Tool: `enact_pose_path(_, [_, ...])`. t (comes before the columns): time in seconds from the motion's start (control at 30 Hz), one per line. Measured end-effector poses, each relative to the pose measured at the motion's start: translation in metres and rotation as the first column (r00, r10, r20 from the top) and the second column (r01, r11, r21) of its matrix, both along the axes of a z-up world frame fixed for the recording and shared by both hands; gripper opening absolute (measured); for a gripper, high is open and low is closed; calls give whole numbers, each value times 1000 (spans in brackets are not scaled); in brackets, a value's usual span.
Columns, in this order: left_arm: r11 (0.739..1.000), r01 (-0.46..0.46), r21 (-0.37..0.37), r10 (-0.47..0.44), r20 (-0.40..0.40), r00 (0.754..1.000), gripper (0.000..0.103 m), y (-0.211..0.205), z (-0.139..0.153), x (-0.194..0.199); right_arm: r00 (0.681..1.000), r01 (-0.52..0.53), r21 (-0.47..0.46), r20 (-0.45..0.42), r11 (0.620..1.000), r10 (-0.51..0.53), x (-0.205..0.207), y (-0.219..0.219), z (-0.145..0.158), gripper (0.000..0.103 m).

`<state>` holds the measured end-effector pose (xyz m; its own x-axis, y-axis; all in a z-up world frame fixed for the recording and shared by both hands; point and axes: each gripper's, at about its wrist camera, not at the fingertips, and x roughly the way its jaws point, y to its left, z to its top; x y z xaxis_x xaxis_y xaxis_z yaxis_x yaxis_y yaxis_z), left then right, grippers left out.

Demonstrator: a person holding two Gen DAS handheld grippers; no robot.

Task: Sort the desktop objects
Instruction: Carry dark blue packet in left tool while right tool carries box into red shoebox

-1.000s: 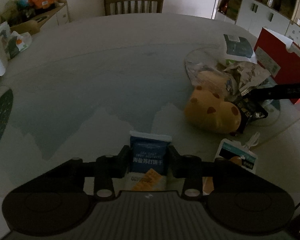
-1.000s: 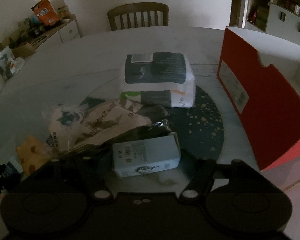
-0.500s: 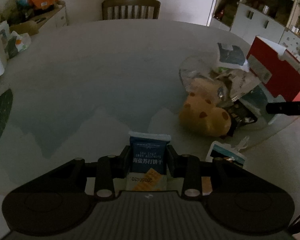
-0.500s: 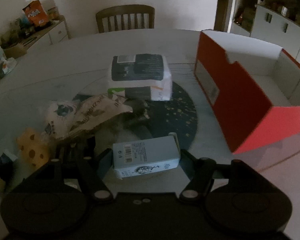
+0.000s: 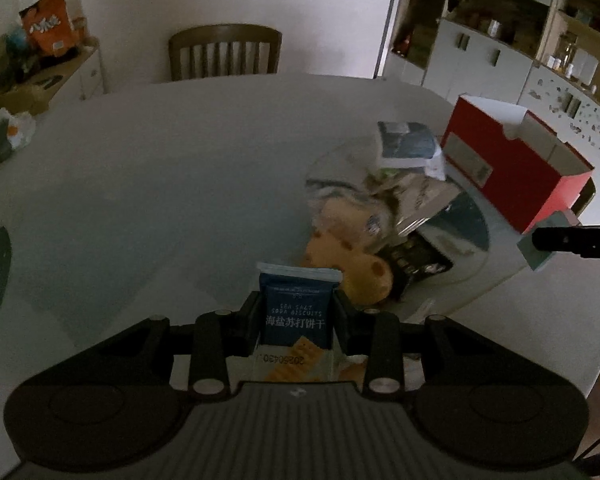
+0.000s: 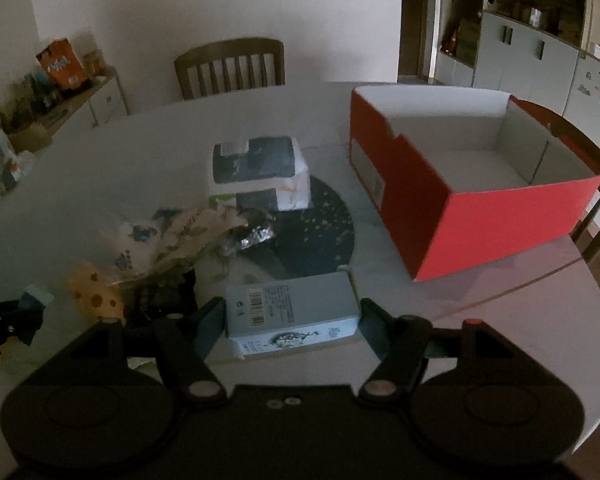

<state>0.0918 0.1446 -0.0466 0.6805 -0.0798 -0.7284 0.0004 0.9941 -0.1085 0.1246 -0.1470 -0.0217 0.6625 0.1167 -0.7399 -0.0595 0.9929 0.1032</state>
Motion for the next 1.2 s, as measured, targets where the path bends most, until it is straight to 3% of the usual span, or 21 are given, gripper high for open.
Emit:
enact_pose_path(0.27, [1000, 0, -3, 0, 27, 1000, 35, -30, 22, 9, 998, -39, 23, 41, 999, 38, 3, -34, 25, 71])
enact_pose_path(0.8, [1000, 6, -12, -5, 84, 996, 35, -119, 66, 70, 987, -132, 34, 97, 991, 128, 68, -126, 62, 71])
enact_pose_path(1.2, [998, 61, 22, -63, 112, 992, 35, -192, 87, 132, 978, -188, 6, 90, 982, 186, 107, -183, 60, 71])
